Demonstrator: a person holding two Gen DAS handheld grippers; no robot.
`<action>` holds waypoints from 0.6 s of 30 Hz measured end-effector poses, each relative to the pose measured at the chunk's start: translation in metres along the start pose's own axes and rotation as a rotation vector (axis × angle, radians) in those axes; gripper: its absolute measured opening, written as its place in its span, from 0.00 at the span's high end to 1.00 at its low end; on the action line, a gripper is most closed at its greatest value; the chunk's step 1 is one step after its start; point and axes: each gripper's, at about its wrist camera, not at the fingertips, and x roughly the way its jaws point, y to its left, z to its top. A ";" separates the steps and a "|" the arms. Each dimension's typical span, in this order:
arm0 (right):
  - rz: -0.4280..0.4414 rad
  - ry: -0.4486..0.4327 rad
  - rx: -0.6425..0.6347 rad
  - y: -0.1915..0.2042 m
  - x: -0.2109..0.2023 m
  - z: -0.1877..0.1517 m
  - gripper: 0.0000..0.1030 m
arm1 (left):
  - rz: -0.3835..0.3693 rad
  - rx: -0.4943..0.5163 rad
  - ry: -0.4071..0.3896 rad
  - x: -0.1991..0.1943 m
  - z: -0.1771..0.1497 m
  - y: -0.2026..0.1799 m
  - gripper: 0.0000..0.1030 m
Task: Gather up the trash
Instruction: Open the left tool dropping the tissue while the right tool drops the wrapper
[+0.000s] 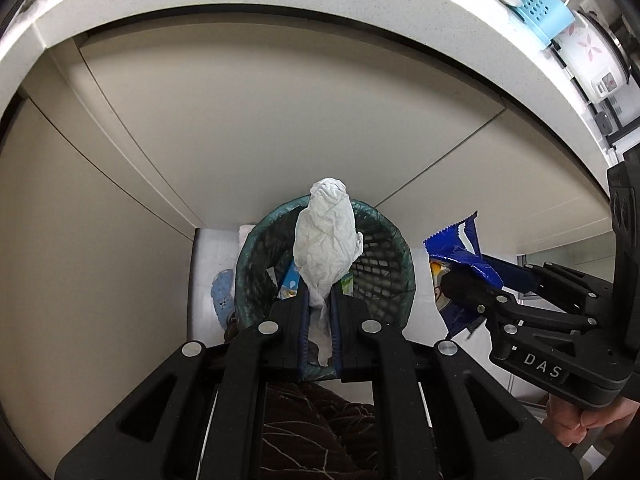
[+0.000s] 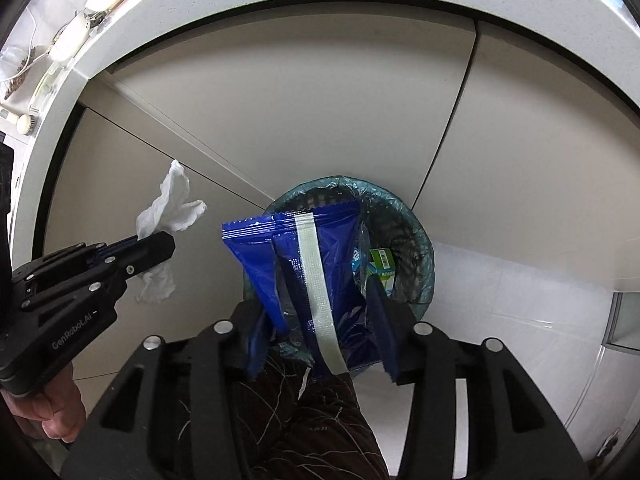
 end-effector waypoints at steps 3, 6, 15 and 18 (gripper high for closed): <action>0.000 -0.007 0.007 -0.002 0.001 0.001 0.48 | 0.002 -0.003 0.005 0.001 0.002 -0.001 0.92; 0.003 -0.013 0.014 -0.005 -0.001 0.001 0.41 | 0.004 0.001 0.010 0.000 0.004 -0.005 0.92; -0.021 -0.073 0.068 -0.021 -0.019 -0.001 0.08 | 0.013 0.033 0.033 0.007 0.005 -0.015 0.92; -0.049 -0.114 0.091 -0.034 -0.035 -0.003 0.07 | 0.012 0.067 0.031 0.012 0.004 -0.022 0.92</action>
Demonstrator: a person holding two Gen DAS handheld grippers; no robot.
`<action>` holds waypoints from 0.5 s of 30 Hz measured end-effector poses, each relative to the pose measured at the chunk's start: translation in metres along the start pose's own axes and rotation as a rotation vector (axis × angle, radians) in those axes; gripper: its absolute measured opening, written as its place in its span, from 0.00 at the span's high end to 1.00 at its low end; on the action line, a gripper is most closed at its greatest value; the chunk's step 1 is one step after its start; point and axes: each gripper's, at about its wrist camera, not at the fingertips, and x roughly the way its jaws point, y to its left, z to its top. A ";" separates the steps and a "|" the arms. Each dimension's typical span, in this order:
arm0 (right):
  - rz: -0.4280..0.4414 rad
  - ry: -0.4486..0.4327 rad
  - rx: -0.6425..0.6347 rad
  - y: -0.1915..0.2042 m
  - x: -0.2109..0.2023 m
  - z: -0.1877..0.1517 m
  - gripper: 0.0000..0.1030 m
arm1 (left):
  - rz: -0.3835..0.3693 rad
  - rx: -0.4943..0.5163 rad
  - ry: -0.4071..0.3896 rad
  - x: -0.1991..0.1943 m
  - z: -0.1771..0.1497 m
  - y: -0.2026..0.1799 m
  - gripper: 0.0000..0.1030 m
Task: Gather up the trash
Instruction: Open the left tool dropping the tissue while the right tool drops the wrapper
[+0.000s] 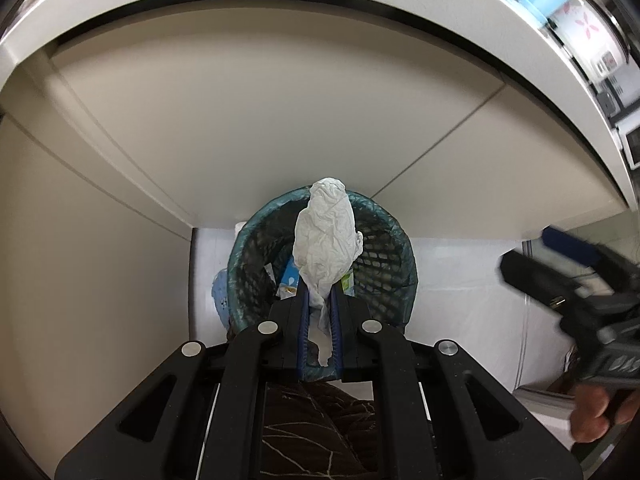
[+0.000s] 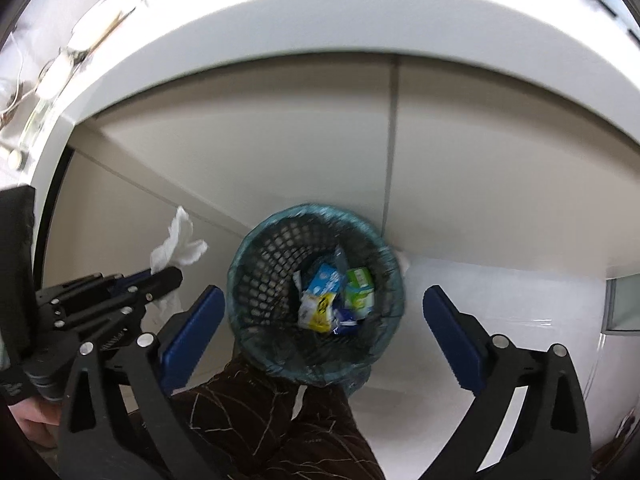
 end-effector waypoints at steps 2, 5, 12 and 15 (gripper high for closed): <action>-0.008 -0.017 0.016 -0.008 -0.008 0.001 0.07 | 0.000 0.029 0.004 0.004 0.000 -0.007 0.91; -0.014 -0.040 0.040 -0.021 -0.020 0.000 0.07 | -0.002 0.063 0.012 0.010 0.000 -0.015 0.91; -0.036 -0.060 0.083 -0.042 -0.030 0.000 0.07 | -0.010 0.124 0.044 0.020 -0.002 -0.031 0.83; -0.040 -0.060 0.098 -0.047 -0.028 -0.002 0.07 | -0.011 0.130 0.059 0.023 -0.005 -0.033 0.77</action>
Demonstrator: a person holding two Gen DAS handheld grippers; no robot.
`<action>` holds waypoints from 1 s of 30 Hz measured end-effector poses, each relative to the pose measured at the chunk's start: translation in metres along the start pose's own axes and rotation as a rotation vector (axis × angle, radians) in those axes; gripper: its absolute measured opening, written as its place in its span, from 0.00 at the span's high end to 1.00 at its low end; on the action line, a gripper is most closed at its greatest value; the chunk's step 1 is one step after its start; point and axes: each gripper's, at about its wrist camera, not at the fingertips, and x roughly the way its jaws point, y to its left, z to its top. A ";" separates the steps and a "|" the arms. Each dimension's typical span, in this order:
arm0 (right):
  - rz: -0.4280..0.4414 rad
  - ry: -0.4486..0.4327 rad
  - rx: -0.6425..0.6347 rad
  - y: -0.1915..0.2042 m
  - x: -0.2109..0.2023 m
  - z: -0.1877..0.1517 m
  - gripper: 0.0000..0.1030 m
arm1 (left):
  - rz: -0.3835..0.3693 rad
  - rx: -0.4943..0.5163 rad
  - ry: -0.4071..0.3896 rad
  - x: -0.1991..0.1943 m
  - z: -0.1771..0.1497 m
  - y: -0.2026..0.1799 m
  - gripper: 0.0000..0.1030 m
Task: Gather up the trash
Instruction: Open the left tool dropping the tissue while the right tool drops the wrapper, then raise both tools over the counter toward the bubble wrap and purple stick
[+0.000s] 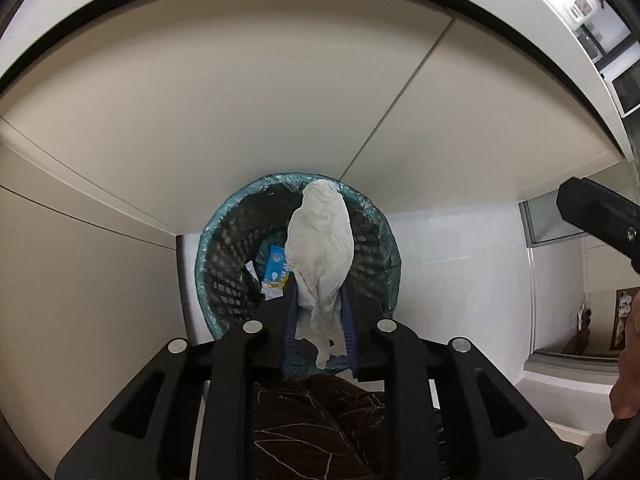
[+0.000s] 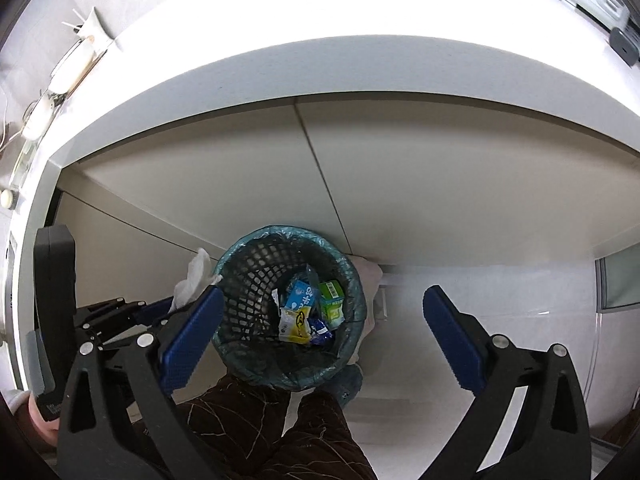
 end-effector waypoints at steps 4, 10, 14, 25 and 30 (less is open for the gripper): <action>-0.002 -0.004 0.001 -0.002 -0.002 -0.001 0.07 | 0.001 -0.001 -0.001 -0.001 0.000 -0.001 0.64; -0.004 -0.001 -0.002 -0.003 0.000 -0.003 0.07 | 0.007 -0.002 -0.003 -0.002 -0.001 0.000 0.48; -0.007 -0.010 0.000 -0.004 -0.003 -0.003 0.07 | 0.027 -0.014 -0.042 -0.015 -0.002 0.005 0.29; -0.042 -0.112 -0.070 0.013 -0.055 0.009 0.07 | 0.093 -0.035 -0.220 -0.092 0.013 0.013 0.06; -0.043 -0.148 -0.086 0.024 -0.080 0.022 0.07 | 0.097 -0.065 -0.245 -0.126 0.024 0.023 0.06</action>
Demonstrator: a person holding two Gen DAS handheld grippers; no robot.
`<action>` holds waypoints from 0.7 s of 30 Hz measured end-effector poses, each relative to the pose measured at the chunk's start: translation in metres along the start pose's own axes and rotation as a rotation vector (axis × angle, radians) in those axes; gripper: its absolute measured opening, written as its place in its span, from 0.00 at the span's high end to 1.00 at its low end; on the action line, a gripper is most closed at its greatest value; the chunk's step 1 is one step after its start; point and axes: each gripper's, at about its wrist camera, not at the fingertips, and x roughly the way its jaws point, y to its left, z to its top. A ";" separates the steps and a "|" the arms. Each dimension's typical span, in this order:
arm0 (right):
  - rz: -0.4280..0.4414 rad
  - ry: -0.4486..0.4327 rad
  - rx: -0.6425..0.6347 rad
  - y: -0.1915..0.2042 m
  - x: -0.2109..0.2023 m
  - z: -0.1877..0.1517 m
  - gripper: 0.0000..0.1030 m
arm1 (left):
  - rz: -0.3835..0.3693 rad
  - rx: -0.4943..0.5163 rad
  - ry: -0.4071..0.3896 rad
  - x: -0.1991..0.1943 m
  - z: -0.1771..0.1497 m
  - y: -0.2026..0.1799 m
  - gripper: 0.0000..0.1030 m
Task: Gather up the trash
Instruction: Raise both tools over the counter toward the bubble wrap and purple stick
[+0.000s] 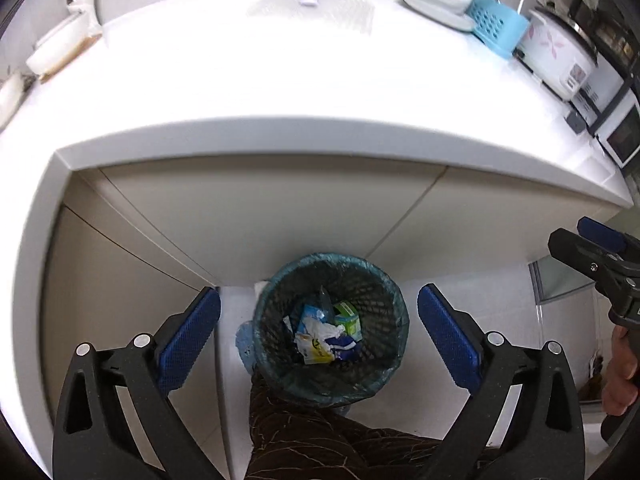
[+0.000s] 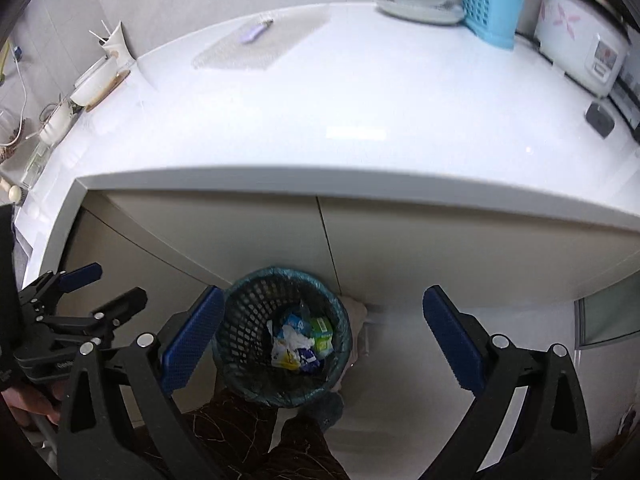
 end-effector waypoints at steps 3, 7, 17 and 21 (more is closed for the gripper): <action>-0.003 -0.014 -0.002 0.006 -0.012 0.012 0.07 | -0.006 -0.012 -0.014 -0.016 0.012 0.005 0.06; -0.006 -0.016 0.010 0.011 -0.023 0.029 0.07 | -0.003 -0.025 -0.034 -0.027 0.023 0.014 0.06; -0.020 -0.058 0.021 0.020 -0.041 0.065 0.07 | 0.005 -0.042 -0.073 -0.056 0.065 0.030 0.06; -0.018 -0.073 0.023 0.025 -0.044 0.083 0.07 | 0.006 -0.033 -0.089 -0.063 0.083 0.032 0.06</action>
